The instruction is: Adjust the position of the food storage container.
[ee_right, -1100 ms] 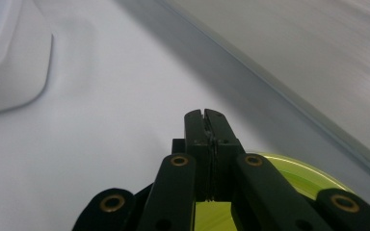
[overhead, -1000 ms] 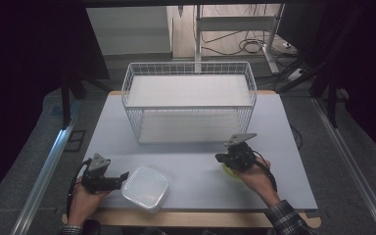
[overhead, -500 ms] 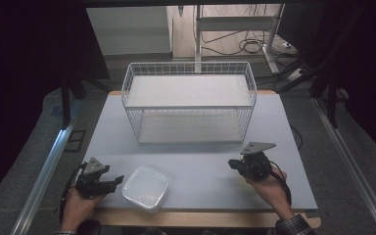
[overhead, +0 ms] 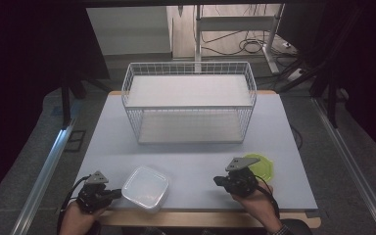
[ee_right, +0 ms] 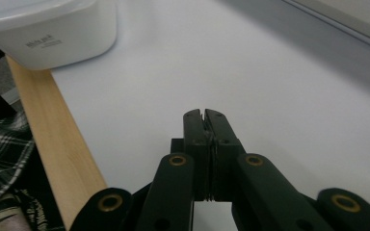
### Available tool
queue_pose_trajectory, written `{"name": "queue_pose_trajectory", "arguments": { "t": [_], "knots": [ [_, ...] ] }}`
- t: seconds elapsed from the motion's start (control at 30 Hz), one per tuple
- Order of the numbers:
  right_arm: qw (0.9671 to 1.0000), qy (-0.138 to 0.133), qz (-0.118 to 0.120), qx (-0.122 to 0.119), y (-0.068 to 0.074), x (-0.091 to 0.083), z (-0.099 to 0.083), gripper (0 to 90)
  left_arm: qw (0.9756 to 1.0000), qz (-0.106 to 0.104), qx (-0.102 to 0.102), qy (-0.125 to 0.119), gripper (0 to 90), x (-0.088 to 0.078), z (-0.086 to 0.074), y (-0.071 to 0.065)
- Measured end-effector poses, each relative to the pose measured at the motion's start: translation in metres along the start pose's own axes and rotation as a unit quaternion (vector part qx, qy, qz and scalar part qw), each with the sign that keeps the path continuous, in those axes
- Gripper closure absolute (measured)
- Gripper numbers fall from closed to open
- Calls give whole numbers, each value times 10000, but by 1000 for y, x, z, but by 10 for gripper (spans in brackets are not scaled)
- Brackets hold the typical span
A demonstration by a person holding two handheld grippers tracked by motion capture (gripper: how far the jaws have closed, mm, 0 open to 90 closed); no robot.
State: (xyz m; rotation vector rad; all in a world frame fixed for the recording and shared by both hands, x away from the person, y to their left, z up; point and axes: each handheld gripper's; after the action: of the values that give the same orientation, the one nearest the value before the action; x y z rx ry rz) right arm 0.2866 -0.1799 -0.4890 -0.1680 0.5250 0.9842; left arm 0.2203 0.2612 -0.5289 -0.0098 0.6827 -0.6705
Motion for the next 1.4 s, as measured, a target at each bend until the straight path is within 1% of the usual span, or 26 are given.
{"name": "queue_pose_trajectory", "arguments": {
  "t": [0.1, 0.13, 0.17, 0.23, 0.27, 0.3, 0.4, 0.47, 0.57, 0.7, 0.73, 0.77, 0.8, 0.93, 0.97, 1.0, 1.2, 1.3, 1.37, 1.4],
  "knots": [
    [9998, -9, 89, 151, 6, 2, -1, 877, 9999, 133, 24, 101, 894, 4, 3, -7],
    [9998, -2, 132, 172, 8, 3, -2, 877, 9999, 94, 8, 118, 895, 5, 3, -9],
    [9996, 11, 180, 195, 10, 4, -3, 874, 9999, 27, -50, 125, 895, 7, 4, -11],
    [9991, 37, 257, 328, 14, 8, -4, 874, 9998, -77, -75, 165, 895, 12, 6, -16],
    [9988, 66, 291, 398, 16, 10, -4, 874, 9997, -120, -20, 199, 895, 15, 7, -19],
    [9985, 89, 334, 421, 18, 13, -5, 874, 9996, -175, 37, 236, 895, 19, 9, -22],
    [9983, 139, 409, 386, 23, 18, -6, 874, 9990, -361, 85, 247, 894, 30, 14, -34],
    [9981, 146, 443, 399, 26, 19, -6, 873, 9982, -519, 154, 263, 894, 38, 18, -42],
    [9976, 134, 506, 454, 29, 18, -8, 868, 9969, -723, 210, 212, 894, 47, 24, -54],
    [9973, 119, 553, 479, 31, 17, -9, 864, 9953, -913, 298, 130, 894, 59, 31, -67],
    [9972, 100, 548, 492, 32, 16, -9, 864, 9953, -913, 298, 130, 894, 59, 31, -67],
    [9977, 97, 492, 463, 32, 15, -9, 872, 9957, -826, 396, 121, 894, 63, 34, -74],
    [9982, 92, 400, 433, 32, 14, -9, 877, 9959, -791, 426, 111, 895, 65, 36, -75],
    [9972, 31, 316, 679, 23, 11, -11, 891, 9962, -771, 404, 66, 895, 74, 41, -77],
    [9972, 31, 316, 679, 23, 11, -11, 891, 9962, -771, 404, 66, 895, 74, 41, -77],
    [9976, 16, 214, 652, 20, 11, -10, 893, 9963, -741, 436, 50, 895, 77, 44, -77],
    [9982, -42, -86, 587, 8, 14, -7, 894, 9964, -646, 552, 26, 895, 91, 56, -75],
    [9981, -44, -141, 603, 2, 16, -6, 893, 9967, -561, 593, -3, 895, 99, 64, -72],
    [9980, -25, -175, 607, -1, 17, -5, 893, 9967, -576, 569, -9, 895, 104, 68, -69],
    [9981, -7, -220, 572, -3, 18, -5, 893, 9967, -578, 575, -3, 895, 106, 70, -68]
  ]
}}
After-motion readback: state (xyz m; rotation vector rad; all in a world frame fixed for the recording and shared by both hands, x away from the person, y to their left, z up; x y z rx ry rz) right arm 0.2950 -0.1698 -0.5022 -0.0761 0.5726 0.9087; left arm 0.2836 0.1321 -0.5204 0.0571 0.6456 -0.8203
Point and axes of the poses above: each handheld gripper's, and its own axes: x roughly forward along the jaws, z roughly out of its top, y roughly to its left, and after that the axes turned 15 degrees about -y, right-handed
